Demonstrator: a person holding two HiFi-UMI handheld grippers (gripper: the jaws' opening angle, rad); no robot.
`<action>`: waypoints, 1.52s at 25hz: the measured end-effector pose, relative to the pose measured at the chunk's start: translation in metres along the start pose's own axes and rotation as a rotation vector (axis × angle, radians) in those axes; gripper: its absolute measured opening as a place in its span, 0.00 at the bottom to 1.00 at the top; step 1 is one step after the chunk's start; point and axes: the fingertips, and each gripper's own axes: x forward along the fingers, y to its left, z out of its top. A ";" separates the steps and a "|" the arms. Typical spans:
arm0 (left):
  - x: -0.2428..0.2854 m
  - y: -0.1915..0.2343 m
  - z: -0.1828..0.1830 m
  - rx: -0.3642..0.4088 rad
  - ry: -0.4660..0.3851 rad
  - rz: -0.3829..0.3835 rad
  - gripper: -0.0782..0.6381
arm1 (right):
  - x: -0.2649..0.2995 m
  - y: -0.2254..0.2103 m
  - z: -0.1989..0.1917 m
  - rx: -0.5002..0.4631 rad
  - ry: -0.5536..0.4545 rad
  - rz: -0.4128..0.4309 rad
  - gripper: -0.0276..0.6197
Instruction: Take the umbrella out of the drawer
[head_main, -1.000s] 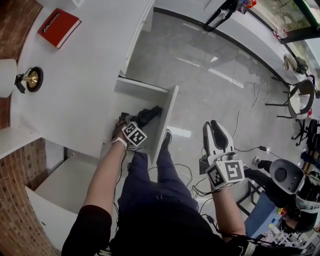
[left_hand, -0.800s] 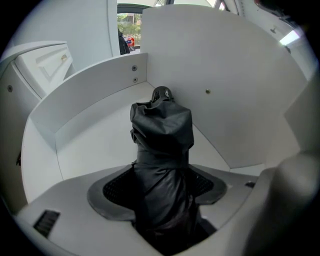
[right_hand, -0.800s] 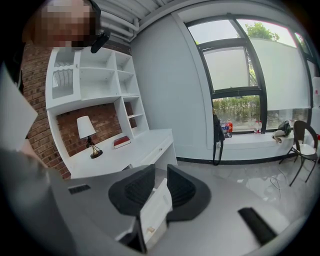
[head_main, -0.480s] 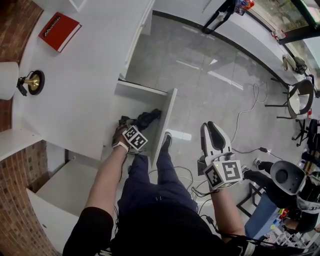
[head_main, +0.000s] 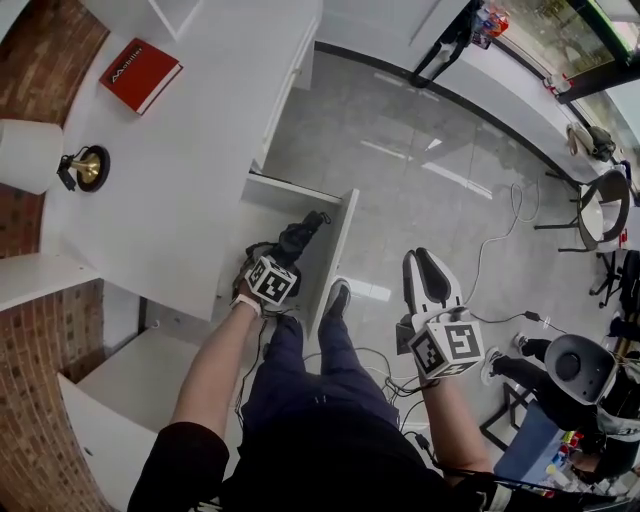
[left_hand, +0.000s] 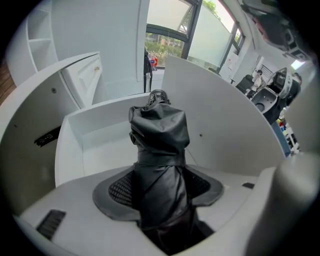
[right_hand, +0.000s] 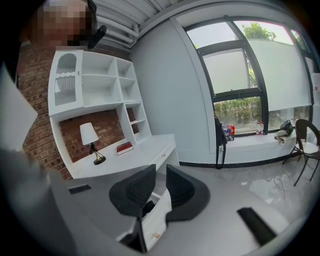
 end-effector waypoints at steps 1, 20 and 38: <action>-0.004 -0.002 0.002 -0.009 -0.011 -0.001 0.49 | -0.001 0.001 0.003 -0.003 -0.007 0.003 0.14; -0.148 -0.020 0.070 -0.180 -0.289 -0.017 0.49 | -0.042 0.009 0.064 -0.004 -0.129 0.055 0.12; -0.283 0.034 0.071 -0.276 -0.482 0.114 0.49 | -0.048 0.064 0.122 -0.031 -0.226 0.131 0.11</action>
